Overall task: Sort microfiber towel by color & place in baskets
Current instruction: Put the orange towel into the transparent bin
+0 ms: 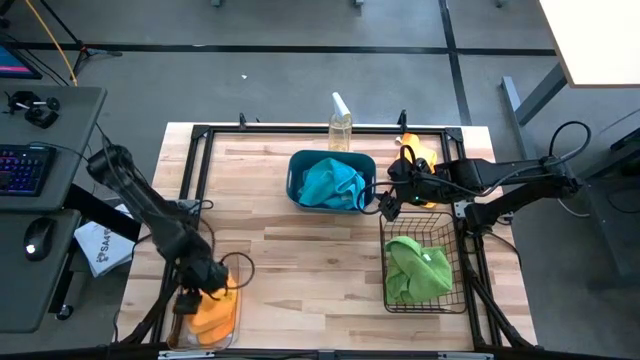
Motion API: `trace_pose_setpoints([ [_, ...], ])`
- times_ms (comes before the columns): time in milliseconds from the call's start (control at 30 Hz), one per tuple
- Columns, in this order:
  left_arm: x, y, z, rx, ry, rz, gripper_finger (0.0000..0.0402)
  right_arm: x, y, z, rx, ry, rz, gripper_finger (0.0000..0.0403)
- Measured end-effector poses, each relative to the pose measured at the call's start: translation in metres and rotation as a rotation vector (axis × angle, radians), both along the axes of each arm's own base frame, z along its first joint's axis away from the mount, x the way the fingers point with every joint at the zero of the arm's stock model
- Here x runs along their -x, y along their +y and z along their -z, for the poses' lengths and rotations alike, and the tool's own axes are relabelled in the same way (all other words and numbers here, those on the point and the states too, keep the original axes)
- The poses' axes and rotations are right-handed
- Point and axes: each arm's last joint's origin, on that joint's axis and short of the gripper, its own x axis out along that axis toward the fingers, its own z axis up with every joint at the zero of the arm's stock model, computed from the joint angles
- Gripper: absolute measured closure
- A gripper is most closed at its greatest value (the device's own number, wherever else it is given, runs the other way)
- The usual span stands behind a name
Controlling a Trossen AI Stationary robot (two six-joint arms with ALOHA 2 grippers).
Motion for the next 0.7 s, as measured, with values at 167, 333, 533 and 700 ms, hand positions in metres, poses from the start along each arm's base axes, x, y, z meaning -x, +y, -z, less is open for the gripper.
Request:
trace_pose_setpoints([
  [167,0.002,0.023,-0.046,0.111,-0.119,-0.079,0.0153,0.0,0.0,0.0,-0.02,0.001,-0.005,0.008],
  [333,-0.014,0.056,-0.083,0.046,-0.389,-0.291,0.0155,0.014,-0.015,0.012,-0.036,0.082,0.25,0.008],
  [533,-0.034,0.104,-0.114,-0.326,-0.743,-0.446,0.0155,0.035,-0.052,0.057,-0.171,0.116,0.494,0.008],
  [700,-0.046,0.145,-0.12,-0.604,-0.864,-0.509,0.0155,0.054,-0.103,0.092,-0.199,0.172,0.705,0.008],
])
